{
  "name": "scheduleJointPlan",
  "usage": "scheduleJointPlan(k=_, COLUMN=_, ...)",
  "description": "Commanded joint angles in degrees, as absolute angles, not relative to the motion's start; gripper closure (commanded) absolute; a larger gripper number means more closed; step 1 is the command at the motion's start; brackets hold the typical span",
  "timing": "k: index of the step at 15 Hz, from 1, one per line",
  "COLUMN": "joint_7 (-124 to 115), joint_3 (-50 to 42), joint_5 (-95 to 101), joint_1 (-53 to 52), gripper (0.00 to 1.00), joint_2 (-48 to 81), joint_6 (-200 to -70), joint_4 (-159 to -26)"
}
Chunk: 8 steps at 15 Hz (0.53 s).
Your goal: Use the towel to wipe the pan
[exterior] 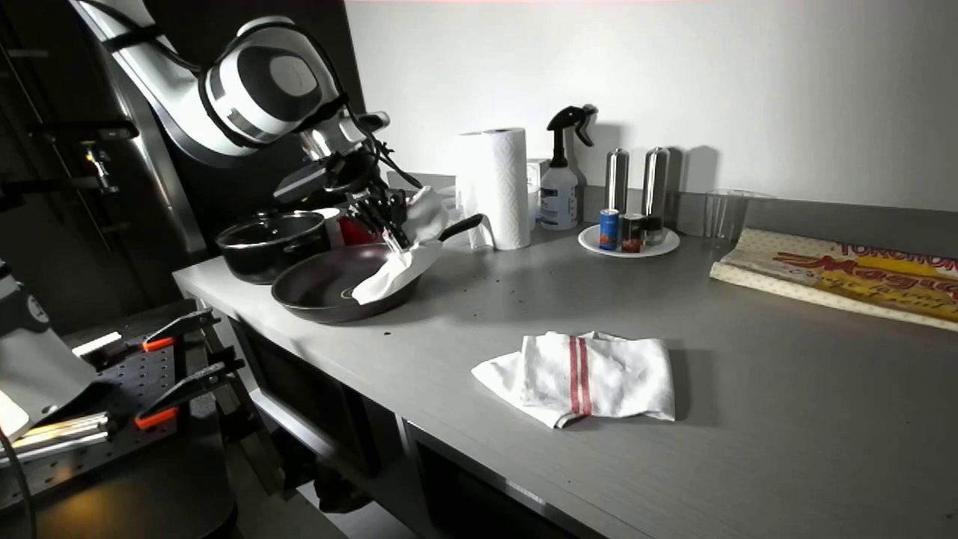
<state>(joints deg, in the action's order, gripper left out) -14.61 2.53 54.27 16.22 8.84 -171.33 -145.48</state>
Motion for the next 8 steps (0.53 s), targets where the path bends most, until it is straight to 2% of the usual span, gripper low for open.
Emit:
scheduleJointPlan(k=1, joint_7=-3.30, joint_3=5.62, joint_5=39.19, joint_1=20.43, gripper=0.96, joint_2=10.43, joint_6=-171.25, joint_4=-145.17)
scheduleJointPlan(k=5, joint_7=5.56, joint_3=10.54, joint_5=24.48, joint_1=25.12, gripper=0.96, joint_2=11.83, joint_6=-166.90, joint_4=-142.55)
scheduleJointPlan(k=6, joint_7=9.76, joint_3=5.20, joint_5=18.11, joint_1=19.23, gripper=0.96, joint_2=11.88, joint_6=-166.24, joint_4=-142.06)
scheduleJointPlan(k=8, joint_7=12.84, joint_3=4.17, joint_5=12.29, joint_1=18.76, gripper=0.96, joint_2=11.98, joint_6=-163.07, joint_4=-140.04)
